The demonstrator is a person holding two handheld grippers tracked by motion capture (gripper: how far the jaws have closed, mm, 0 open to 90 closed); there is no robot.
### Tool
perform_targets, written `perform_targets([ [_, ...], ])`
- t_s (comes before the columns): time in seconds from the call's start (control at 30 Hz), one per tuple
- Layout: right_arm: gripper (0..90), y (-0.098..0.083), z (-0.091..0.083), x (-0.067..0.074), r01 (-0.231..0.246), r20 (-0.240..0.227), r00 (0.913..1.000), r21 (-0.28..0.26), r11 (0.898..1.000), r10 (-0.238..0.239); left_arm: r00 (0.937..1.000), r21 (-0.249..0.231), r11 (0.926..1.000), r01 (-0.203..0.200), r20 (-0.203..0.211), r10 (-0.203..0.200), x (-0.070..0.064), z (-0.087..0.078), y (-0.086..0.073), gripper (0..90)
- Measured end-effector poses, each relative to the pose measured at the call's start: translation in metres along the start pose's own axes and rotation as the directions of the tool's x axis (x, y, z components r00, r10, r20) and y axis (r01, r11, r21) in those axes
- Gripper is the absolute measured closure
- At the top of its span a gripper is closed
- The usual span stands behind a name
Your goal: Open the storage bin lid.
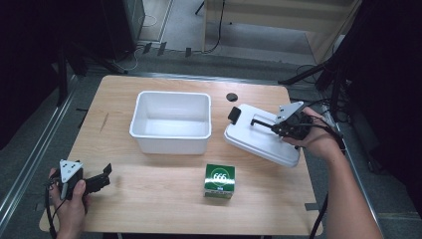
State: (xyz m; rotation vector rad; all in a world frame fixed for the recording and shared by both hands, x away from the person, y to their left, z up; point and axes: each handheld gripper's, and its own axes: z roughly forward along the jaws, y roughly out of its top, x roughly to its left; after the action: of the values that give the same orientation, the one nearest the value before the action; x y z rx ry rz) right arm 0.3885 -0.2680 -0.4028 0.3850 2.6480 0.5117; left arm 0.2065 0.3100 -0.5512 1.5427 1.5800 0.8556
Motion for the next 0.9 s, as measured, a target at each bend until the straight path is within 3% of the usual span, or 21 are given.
perform_targets([
  [0.9,85.6,-0.027,0.035,0.009,-0.048,-0.008,0.9988,0.063,0.997,0.049,1.0000,0.000,1.0000,-0.002,-0.001,0.002,-0.001,0.000,0.000,0.0],
])
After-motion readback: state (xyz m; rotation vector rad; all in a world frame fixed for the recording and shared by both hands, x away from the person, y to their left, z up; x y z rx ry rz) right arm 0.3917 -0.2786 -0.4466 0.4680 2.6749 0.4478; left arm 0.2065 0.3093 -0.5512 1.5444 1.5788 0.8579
